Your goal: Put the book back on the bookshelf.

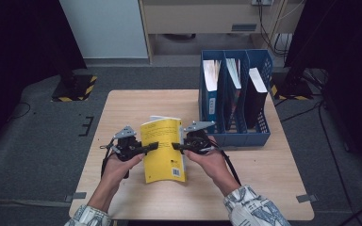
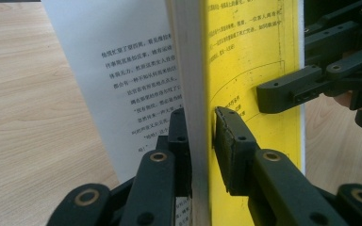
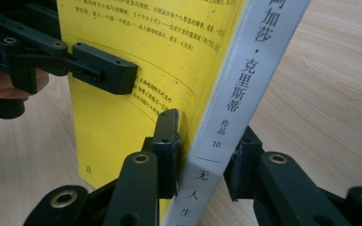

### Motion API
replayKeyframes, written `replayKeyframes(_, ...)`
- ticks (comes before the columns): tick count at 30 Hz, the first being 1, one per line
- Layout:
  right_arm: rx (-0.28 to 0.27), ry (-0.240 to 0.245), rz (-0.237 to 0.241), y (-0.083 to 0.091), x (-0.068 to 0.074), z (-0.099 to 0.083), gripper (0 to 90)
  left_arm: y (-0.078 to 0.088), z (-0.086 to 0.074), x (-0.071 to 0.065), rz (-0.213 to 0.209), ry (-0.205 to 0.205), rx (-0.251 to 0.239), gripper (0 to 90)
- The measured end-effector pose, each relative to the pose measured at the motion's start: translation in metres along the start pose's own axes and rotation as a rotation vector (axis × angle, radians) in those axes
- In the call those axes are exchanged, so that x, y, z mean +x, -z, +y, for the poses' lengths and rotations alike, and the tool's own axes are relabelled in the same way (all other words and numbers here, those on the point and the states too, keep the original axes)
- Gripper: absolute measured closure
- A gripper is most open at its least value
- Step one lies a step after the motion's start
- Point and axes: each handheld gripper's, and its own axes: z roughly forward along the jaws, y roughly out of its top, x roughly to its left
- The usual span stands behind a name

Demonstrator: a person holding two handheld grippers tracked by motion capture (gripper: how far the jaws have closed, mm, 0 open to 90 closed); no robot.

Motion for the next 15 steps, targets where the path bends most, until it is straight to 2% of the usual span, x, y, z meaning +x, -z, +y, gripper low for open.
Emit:
replayKeyframes(9, 0.006, 0.039, -0.014, 0.0000, 0.0039, 0.0046, 70.1, 0.0047, 0.0014, 0.0039, 0.013, -0.002, 0.000, 73.2)
replayKeyframes(12, 0.008, 0.043, -0.012, 0.0004, 0.0040, 0.0058, 70.5, 0.0074, 0.0009, 0.0028, 0.027, -0.016, -0.004, 71.8)
replayKeyframes(15, 0.010, 0.044, -0.007, 0.0007, 0.0048, 0.0062, 70.7, 0.0104, 0.0007, 0.0043, 0.031, -0.010, -0.010, 71.7)
